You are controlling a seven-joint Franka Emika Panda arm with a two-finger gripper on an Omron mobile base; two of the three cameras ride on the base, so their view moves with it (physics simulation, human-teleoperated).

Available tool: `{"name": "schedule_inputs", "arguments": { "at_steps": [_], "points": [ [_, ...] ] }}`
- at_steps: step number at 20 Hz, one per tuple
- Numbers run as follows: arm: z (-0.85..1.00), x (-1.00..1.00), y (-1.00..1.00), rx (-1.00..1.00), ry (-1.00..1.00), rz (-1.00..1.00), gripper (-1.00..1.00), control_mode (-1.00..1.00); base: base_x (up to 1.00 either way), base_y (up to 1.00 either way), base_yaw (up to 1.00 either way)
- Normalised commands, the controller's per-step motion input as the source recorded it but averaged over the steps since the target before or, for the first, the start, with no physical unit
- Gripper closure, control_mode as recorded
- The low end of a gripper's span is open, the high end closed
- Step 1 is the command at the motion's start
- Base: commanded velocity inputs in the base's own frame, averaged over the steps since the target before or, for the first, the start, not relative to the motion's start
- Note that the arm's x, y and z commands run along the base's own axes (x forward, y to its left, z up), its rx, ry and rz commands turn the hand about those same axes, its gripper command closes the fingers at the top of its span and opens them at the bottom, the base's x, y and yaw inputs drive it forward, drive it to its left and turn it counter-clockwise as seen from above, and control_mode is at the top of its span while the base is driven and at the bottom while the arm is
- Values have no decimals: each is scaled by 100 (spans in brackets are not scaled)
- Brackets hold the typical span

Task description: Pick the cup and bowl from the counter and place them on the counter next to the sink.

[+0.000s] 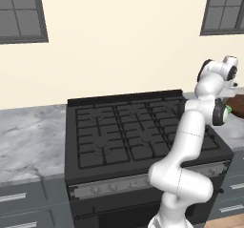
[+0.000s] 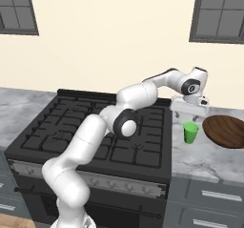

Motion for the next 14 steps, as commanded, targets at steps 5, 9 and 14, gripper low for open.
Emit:
{"name": "schedule_inputs", "arguments": {
  "at_steps": [5,9,14],
  "points": [
    [0,-45,2,0,0,-2,-100,-100,0,0,0],
    [-8,-25,25,0,0,-3,-100,-100,0,0,0],
    [-2,-12,47,0,-1,-2,-100,-100,0,0,0]
  ]
}}
